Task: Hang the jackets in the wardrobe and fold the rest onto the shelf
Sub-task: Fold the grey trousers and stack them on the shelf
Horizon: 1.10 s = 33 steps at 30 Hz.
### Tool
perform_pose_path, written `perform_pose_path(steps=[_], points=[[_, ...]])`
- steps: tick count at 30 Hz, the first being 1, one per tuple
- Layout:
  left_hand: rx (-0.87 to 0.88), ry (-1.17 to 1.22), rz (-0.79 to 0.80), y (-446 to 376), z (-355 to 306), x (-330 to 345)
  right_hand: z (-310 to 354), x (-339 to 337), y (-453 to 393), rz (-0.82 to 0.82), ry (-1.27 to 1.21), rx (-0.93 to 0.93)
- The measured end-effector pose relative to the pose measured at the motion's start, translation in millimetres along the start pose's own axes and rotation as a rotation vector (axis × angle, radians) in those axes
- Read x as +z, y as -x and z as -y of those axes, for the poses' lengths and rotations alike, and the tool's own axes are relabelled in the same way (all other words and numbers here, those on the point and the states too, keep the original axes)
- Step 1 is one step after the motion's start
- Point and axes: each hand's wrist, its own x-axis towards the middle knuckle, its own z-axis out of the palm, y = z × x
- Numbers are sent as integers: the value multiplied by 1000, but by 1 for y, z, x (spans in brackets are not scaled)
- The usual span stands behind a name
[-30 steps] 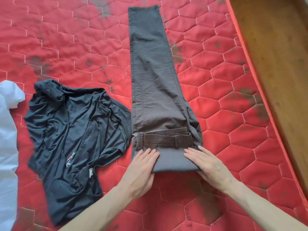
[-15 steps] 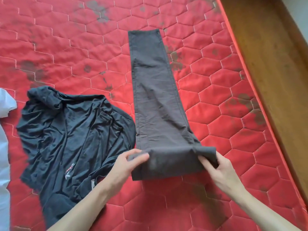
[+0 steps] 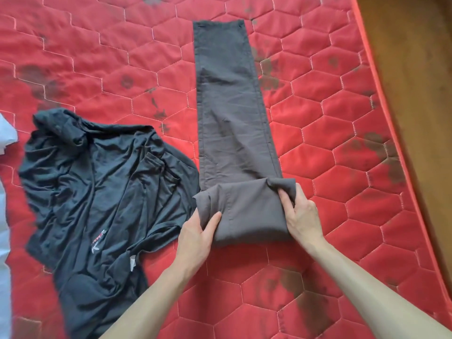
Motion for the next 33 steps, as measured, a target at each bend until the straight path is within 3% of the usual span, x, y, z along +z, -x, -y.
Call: perform_pose_path(steps=[5,7,10,13,15,17,20,22,24,27,33], points=[[58,-198,-71,-26,-11,19,3,11,-13,-42,-42,148],[49,-229,-97,-32,-14,24,4,12,-16,-74,56,175],[7,-236,-151,-29,-13,24,5,11,-19,-70,231,166],[-53,-213,-178,-20,-5,18,8,9,-19,-67,159,134],[-93,-253,-192,-17,2,16,9,7,-16,-140,131,1],[-66,-335,-245,-14,2,14,7,4,-10,-247,258,-202],[258,-517,-364,-7,5,12,4,5,1,-208,397,-556],[565,-712,-304,-8,11,13,1,14,12,-57,427,-662],[680,-831,-142,-11,11,18,-4,23,18,39,457,-644],[639,-940,1,-16,16,24,-9,32,14,49,461,-613],[602,-939,-5,-30,39,33,-24,46,3,22,419,-639]])
